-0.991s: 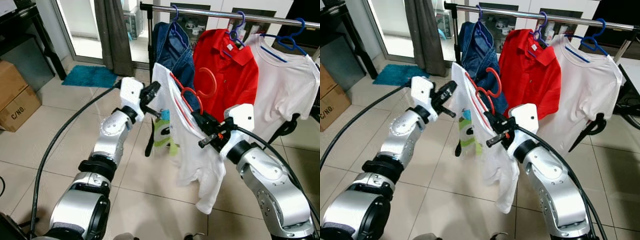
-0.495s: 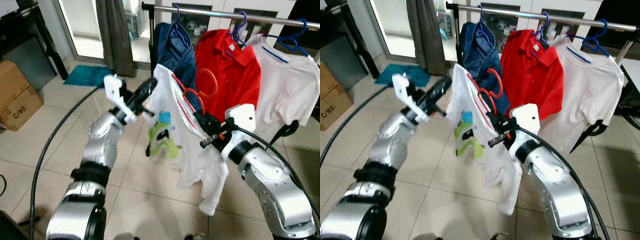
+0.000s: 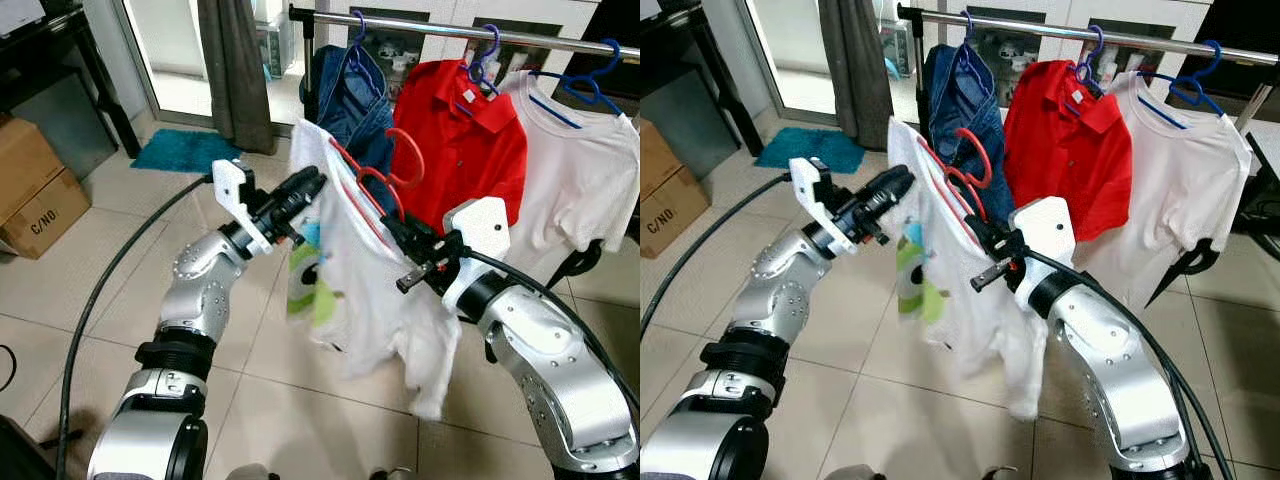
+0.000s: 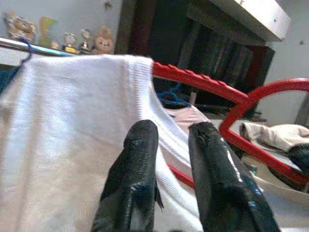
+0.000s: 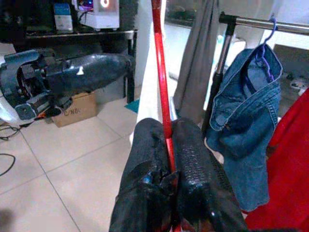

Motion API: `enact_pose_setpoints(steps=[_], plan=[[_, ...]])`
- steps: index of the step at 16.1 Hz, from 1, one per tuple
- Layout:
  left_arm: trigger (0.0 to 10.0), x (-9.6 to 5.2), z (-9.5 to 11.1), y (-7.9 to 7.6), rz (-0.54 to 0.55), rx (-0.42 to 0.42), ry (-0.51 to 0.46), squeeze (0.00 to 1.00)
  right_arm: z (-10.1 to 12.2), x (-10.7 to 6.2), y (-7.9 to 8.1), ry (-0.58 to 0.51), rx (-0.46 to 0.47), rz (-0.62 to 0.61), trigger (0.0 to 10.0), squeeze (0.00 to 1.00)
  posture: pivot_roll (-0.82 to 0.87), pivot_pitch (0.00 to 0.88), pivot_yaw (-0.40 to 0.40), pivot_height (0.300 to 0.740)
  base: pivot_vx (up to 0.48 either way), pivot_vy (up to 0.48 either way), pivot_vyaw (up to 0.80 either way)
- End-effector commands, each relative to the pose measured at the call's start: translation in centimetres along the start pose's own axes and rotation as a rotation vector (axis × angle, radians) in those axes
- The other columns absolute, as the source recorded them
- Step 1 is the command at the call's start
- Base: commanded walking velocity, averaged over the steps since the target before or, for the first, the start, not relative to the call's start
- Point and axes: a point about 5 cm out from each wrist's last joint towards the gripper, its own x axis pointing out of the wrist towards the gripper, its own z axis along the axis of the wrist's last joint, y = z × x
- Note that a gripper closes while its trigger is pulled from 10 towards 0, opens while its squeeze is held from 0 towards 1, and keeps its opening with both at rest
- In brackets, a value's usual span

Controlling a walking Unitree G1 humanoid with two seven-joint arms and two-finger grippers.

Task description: Hang hanger

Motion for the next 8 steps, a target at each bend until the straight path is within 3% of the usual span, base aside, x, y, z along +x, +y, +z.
enact_pose_setpoints(steps=[1, 4, 5, 6, 7, 8], plan=[[10.0, 0.27, 0.16, -0.02, -0.017, 0.024, 0.022, 1.0, 1.1, 0.03, 0.19, -0.041, -0.032, 0.01, 0.0, 0.0, -0.03, 0.0, 0.036, 0.74, 0.0, 0.0, 0.0], [10.0, 0.68, 0.84, 0.8, 0.071, 0.133, 0.013, 1.0, 1.37, -0.03, 0.44, -0.052, -0.041, 0.023, 0.0, 0.0, -0.02, 0.0, 0.041, 0.74, 0.0, 0.0, 0.0], [10.0, 0.84, 0.93, 0.8, 0.067, 0.138, 0.011, 0.8, 1.43, -0.02, 0.5, -0.054, -0.041, 0.025, 0.0, 0.0, -0.02, 0.0, 0.042, 0.74, 0.0, 0.0, 0.0], [10.0, 1.03, 0.87, 0.67, 0.054, 0.137, 0.015, 0.01, 1.42, -0.01, 0.52, -0.055, -0.04, 0.026, 0.0, 0.0, -0.02, 0.0, 0.042, 0.74, 0.0, 0.0, 0.0], [10.0, 1.18, 0.78, 0.6, 0.05, 0.144, 0.019, 0.0, 1.44, 0.0, 0.53, -0.057, -0.041, 0.027, 0.0, 0.0, -0.02, 0.0, 0.043, 0.74, 0.0, 0.0, 0.0], [8.1, 1.26, 0.72, 0.64, 0.052, 0.147, 0.021, 0.0, 1.46, 0.02, 0.53, -0.059, -0.042, 0.028, 0.0, 0.0, -0.03, 0.0, 0.043, 0.74, 0.0, 0.0, 0.0]])
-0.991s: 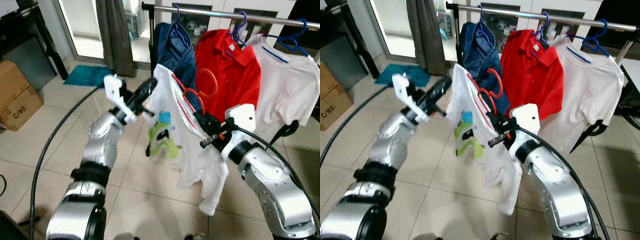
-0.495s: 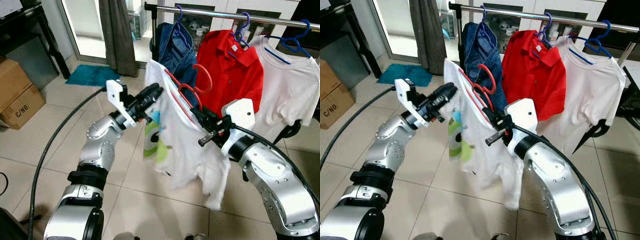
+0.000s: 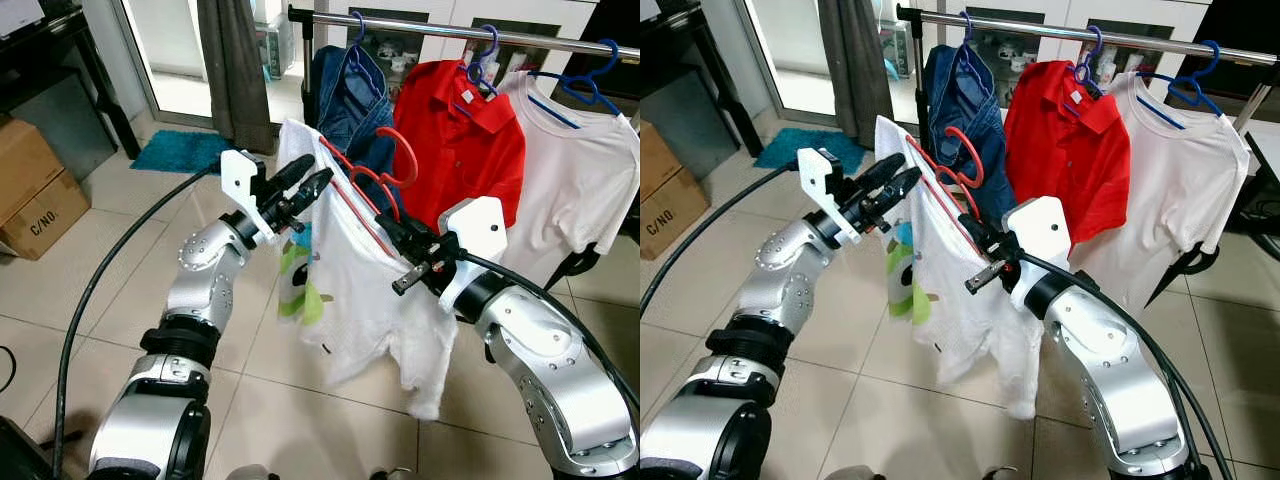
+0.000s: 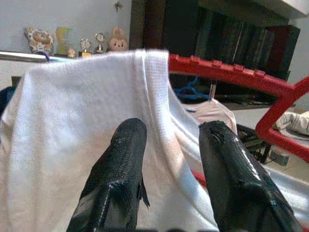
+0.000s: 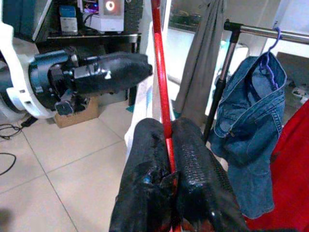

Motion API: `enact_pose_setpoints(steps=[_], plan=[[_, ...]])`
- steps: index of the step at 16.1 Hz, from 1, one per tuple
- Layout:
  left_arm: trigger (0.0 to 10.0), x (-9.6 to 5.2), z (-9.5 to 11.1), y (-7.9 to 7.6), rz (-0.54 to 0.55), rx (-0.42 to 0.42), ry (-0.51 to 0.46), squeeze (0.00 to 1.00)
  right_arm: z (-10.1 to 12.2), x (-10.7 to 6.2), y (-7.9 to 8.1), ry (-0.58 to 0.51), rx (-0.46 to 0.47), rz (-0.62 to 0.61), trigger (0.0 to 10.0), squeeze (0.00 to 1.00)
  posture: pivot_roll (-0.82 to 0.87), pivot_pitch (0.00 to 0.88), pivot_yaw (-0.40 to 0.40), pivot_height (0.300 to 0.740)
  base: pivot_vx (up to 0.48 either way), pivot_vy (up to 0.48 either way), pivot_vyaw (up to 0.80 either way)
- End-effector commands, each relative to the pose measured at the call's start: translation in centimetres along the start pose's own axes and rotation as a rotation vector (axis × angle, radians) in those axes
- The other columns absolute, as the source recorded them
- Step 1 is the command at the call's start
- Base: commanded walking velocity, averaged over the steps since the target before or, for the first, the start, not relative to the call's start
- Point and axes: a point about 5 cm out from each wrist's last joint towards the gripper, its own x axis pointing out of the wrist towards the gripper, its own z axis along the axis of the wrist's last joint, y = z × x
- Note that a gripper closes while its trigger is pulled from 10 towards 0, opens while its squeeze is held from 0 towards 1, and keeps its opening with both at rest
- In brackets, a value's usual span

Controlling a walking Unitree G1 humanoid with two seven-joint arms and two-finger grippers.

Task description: Hang hanger

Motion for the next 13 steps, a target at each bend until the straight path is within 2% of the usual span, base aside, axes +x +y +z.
enact_pose_setpoints(steps=[1, 2, 6, 13], plan=[[2.8, 0.4, 0.3, 0.1, -0.003, 0.03, 0.006, 0.0, 1.0, 0.0, 0.0, -0.043, -0.023, 0.01, 0.0, 0.0, -0.03, 0.0, 0.043, 0.74, 0.0, 0.0, 0.0], [0.0, 0.5, 0.2, 0.3, 0.012, 0.036, 0.012, 0.0, 1.0, 0.0, 0.0, -0.045, -0.023, 0.011, 0.0, 0.0, -0.03, 0.0, 0.042, 0.74, 0.0, 0.0, 0.0], [0.0, 0.6, 0.3, 1.0, 0.059, 0.065, 0.024, 0.0, 1.1, 0.0, 0.1, -0.048, -0.023, 0.017, 0.0, 0.0, -0.03, 0.0, 0.045, 0.74, 0.0, 0.0, 0.0], [0.0, 1.0, 0.2, 1.2, 0.055, 0.085, 0.04, 0.0, 1.1, -0.1, 0.2, -0.054, -0.019, 0.014, 0.0, 0.0, -0.03, 0.0, 0.053, 0.74, 0.0, 0.0, 0.0]])
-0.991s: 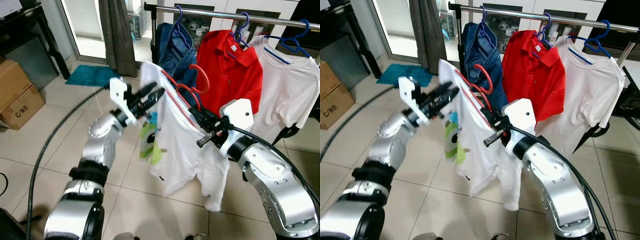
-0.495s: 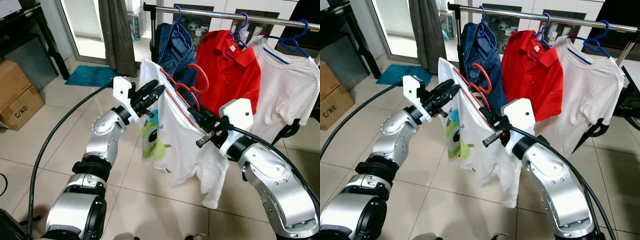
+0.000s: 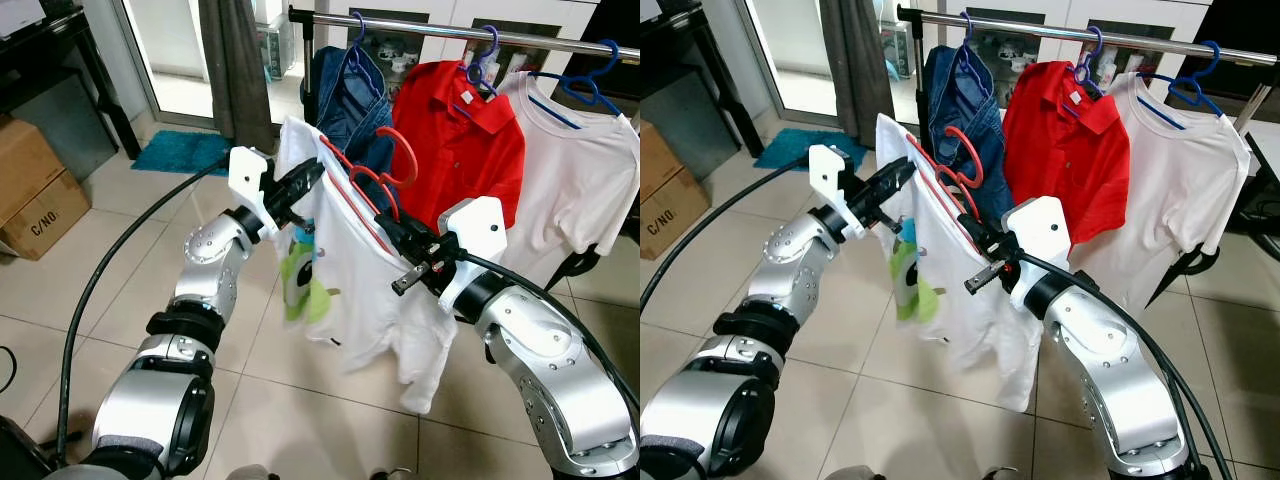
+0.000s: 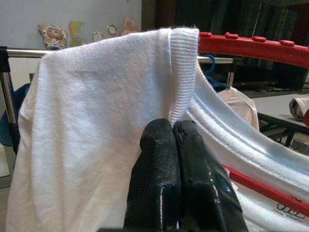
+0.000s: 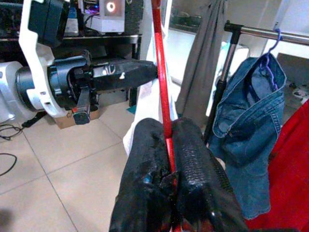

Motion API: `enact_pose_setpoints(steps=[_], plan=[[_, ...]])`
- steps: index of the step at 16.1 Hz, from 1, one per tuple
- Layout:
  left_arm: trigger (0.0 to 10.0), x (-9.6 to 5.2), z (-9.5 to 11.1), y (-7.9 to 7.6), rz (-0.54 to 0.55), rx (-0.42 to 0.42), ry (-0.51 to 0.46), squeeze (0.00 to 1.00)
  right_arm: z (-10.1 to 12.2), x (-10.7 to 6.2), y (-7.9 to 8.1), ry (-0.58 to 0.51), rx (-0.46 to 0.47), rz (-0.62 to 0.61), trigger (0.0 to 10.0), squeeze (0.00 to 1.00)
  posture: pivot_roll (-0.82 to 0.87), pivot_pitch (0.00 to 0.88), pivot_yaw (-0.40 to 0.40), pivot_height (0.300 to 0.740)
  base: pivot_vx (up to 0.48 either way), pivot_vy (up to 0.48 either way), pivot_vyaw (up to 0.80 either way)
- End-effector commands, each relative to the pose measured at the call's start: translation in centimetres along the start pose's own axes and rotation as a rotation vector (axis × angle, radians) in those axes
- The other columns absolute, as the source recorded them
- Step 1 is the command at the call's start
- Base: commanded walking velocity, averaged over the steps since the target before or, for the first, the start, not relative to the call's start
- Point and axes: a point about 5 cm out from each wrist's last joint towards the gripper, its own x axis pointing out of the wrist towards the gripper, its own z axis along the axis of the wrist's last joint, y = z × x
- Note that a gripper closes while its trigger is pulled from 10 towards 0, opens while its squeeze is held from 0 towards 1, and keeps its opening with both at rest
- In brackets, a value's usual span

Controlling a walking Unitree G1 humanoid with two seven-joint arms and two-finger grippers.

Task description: Hang hanger

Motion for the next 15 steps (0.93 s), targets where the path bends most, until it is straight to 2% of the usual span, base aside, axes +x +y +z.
enact_pose_setpoints(steps=[1, 6, 8, 9, 11, 13, 15], plan=[[0.0, 0.2, 0.6, 0.4, 0.006, 0.026, -0.006, 0.0, 1.1, -0.1, 0.2, -0.05, -0.019, 0.011, 0.0, 0.0, -0.03, 0.0, 0.054, 0.74, 0.0, 0.0, 0.0], [0.0, 0.0, 0.9, 1.0, 0.015, 0.021, -0.027, 0.0, 0.8, -0.1, 0.1, -0.041, -0.02, 0.004, 0.0, 0.0, -0.02, 0.0, 0.054, 0.74, 0.0, 0.0, 0.0], [0.0, 0.0, 1.1, 0.6, -0.019, -0.014, -0.061, 0.0, 0.6, 0.0, 0.0, -0.028, -0.025, -0.002, 0.0, 0.0, -0.02, 0.0, 0.053, 0.74, 0.0, 0.0, 0.0], [0.0, -0.1, 1.3, -0.2, -0.079, -0.066, -0.115, 0.0, 0.5, -0.1, -0.1, -0.023, -0.026, -0.012, 0.0, 0.0, -0.03, 0.0, 0.053, 0.74, 0.0, 0.0, 0.0], [0.0, -0.5, 1.4, -0.9, -0.131, -0.087, -0.155, 0.0, 0.1, -0.2, -0.5, 0.003, -0.025, -0.039, 0.0, 0.0, -0.03, 0.0, 0.053, 0.74, 0.0, 0.0, 0.0], [0.0, -1.1, 2.4, 0.0, -0.05, -0.059, -0.212, 0.0, -0.5, -0.5, -0.8, 0.036, -0.022, -0.062, 0.0, 0.0, -0.03, 0.0, 0.052, 0.74, 0.0, 0.0, 0.0], [0.0, -1.7, 3.3, 1.1, -0.021, -0.043, -0.237, 0.0, -0.8, -0.6, -0.8, 0.045, -0.017, -0.062, 0.0, 0.0, -0.02, 0.0, 0.05, 0.74, 0.0, 0.0, 0.0]])
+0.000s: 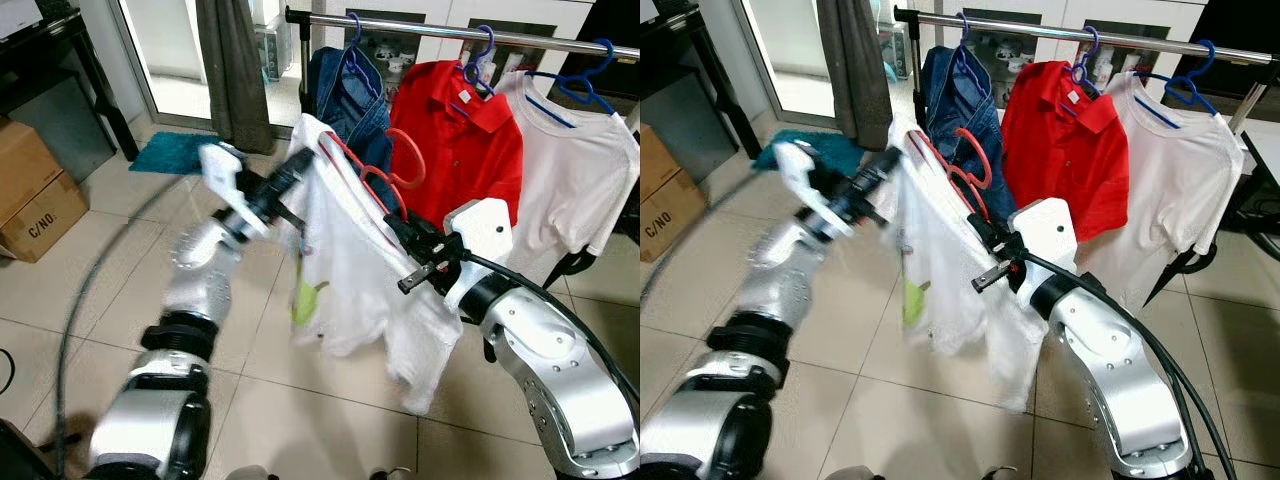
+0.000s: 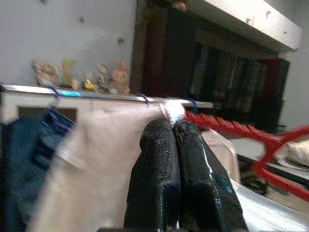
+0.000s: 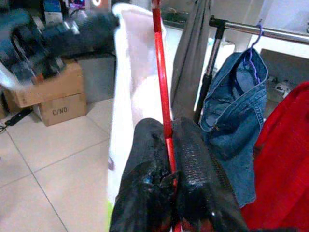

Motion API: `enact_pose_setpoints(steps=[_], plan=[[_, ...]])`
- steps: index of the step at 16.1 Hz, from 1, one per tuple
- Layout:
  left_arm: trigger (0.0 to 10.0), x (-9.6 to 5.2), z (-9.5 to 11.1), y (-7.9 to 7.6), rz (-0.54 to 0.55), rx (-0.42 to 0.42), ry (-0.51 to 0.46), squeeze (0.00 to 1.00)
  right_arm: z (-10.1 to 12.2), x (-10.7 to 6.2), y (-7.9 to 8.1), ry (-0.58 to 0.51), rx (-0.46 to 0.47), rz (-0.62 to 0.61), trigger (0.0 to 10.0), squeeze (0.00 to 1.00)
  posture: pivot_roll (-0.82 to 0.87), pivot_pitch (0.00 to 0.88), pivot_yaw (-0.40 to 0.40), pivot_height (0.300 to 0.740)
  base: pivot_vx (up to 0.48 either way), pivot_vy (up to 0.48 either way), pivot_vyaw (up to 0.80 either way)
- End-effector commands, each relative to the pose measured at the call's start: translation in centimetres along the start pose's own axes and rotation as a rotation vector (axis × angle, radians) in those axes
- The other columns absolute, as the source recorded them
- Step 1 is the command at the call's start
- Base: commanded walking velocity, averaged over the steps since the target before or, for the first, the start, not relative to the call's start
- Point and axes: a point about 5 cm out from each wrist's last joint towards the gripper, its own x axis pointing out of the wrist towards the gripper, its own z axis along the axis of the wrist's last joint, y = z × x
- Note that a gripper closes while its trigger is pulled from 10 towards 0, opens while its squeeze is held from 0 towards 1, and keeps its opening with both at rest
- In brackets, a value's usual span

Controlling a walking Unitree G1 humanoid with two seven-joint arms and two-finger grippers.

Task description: Hang hanger

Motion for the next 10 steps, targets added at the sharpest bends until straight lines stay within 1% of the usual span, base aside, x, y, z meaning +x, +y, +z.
enact_pose_setpoints(steps=[1, 4, 5, 6, 7, 8, 9, 10], plan=[[0.0, 0.0, 1.3, 0.4, 0.011, 0.021, -0.045, 0.0, -0.4, -0.2, -0.3, 0.021, -0.004, -0.015, 0.0, 0.0, -0.02, 0.0, 0.05, 0.74, 0.0, 0.0, 0.0], [0.0, -0.2, 2.3, 1.2, 0.045, 0.062, -0.054, 0.0, -0.7, -0.3, -0.3, 0.034, -0.007, -0.016, 0.0, 0.0, -0.02, 0.0, 0.052, 0.74, 0.0, 0.0, 0.0], [0.0, -0.2, 3.6, 2.7, 0.126, 0.12, -0.053, 0.0, -1.2, -0.8, -0.8, 0.061, -0.031, -0.011, 0.0, 0.0, -0.02, 0.0, 0.055, 0.74, 0.0, 0.0, 0.0], [0.0, -0.2, 4.1, 3.5, 0.167, 0.151, -0.036, 0.0, -1.4, -1.1, -1.2, 0.067, -0.041, -0.004, 0.0, 0.0, -0.02, 0.0, 0.055, 0.74, 0.0, 0.0, 0.0], [0.0, -0.2, 4.3, 3.8, 0.186, 0.173, -0.018, 0.0, -1.4, -1.4, -1.3, 0.065, -0.043, 0.008, 0.0, 0.0, -0.02, 0.0, 0.055, 0.74, 0.0, 0.0, 0.0], [0.0, -0.2, 4.8, 4.9, 0.244, 0.232, 0.035, 0.0, -1.2, -2.1, -1.5, 0.046, -0.043, 0.071, 0.0, 0.0, -0.02, 0.0, 0.056, 0.74, 0.0, 0.0, 0.0], [0.0, -0.3, 5.6, 6.2, 0.327, 0.285, 0.072, 0.0, -1.0, -3.2, -1.5, 0.025, -0.018, 0.145, 0.0, 0.0, -0.02, 0.0, 0.056, 0.74, 0.0, 0.0, 0.0], [0.0, -0.3, 6.1, 7.0, 0.373, 0.321, 0.106, 0.0, -0.8, -3.9, -1.4, 0.003, 0.028, 0.193, 0.0, 0.0, -0.02, 0.0, 0.056, 0.74, 0.0, 0.0, 0.0]])
